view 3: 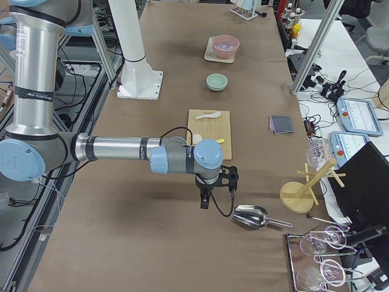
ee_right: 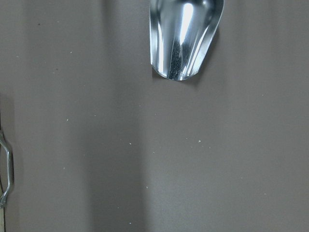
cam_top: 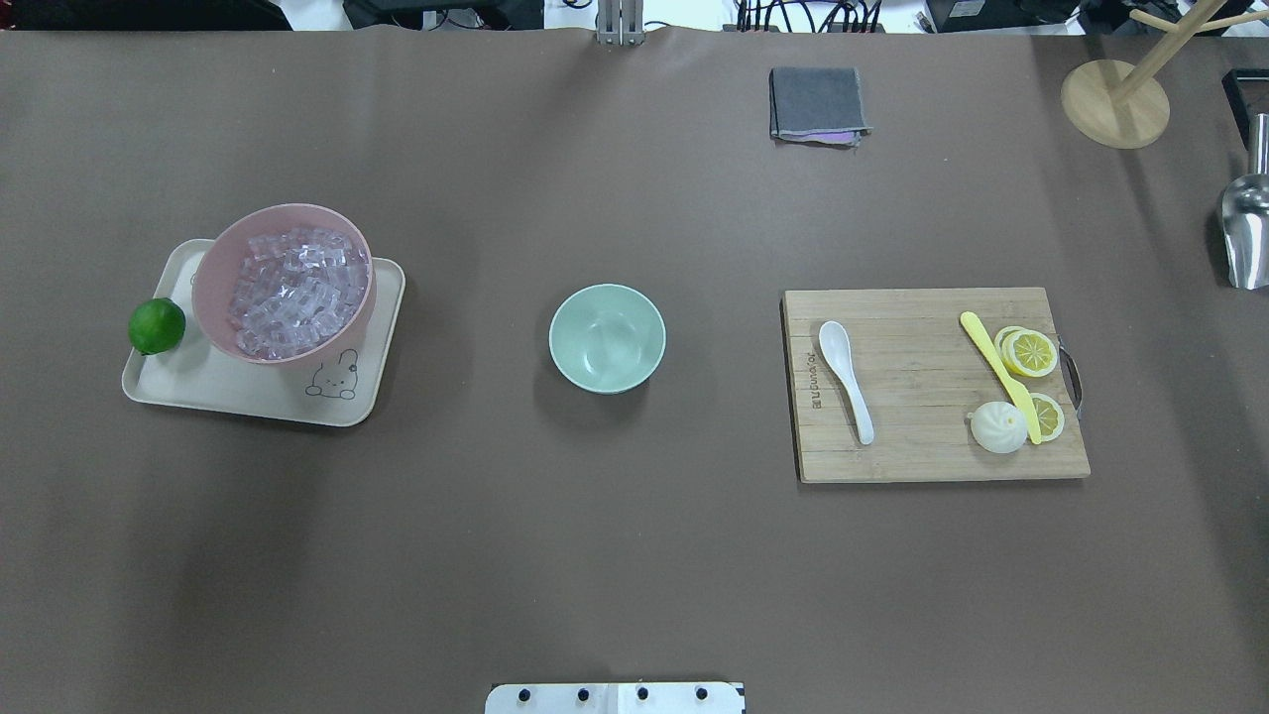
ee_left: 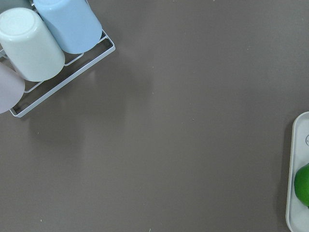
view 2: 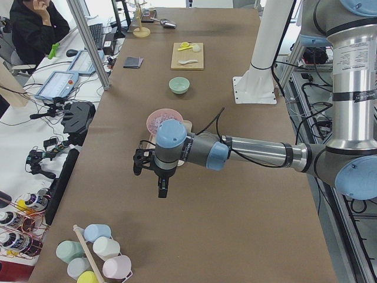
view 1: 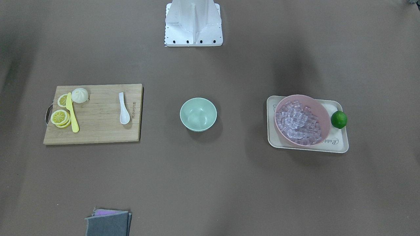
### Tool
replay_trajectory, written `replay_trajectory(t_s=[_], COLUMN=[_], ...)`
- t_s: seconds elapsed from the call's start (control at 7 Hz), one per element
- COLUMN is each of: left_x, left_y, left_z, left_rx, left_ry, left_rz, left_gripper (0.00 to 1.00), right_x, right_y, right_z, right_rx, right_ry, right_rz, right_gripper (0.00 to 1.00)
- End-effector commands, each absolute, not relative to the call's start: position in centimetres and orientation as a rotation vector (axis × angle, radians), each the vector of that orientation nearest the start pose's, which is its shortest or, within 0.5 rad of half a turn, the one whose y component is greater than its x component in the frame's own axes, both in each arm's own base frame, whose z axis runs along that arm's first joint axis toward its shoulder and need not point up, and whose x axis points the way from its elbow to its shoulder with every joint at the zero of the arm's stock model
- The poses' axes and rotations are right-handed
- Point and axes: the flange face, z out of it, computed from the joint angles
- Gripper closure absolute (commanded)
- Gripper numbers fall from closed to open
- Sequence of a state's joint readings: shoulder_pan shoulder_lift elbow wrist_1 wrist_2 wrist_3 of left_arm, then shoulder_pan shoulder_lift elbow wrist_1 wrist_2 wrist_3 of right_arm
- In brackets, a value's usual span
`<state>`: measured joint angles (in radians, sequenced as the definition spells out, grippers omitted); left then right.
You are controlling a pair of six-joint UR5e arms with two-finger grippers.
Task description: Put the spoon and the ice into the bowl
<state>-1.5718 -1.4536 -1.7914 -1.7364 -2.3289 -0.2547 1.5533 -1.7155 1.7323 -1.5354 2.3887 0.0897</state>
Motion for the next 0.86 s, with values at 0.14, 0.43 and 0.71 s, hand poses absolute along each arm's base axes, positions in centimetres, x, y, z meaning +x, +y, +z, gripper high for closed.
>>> replay_trajectory(t_s=[0.14,0.43,0.71], left_x=[-6.42,-6.48,-6.47], left_y=[-45.46,-45.2,-45.12], left_z=[58.88,59.07,59.36], left_rx=[0.151,0.149,0.143], left_ry=[0.779,0.779,0.78], left_rz=[-0.14,-0.143,-0.145], left_gripper=[0.02,0.02,0.02], right_x=[5.26,5.26,5.19], right_y=[-43.47,-43.46,-43.47], right_z=[63.91,63.98,63.97], right_rx=[0.005,0.003,0.003], right_ry=[-0.819,-0.819,-0.82], right_rz=[0.048,0.05,0.048], right_gripper=[0.0,0.0,0.0])
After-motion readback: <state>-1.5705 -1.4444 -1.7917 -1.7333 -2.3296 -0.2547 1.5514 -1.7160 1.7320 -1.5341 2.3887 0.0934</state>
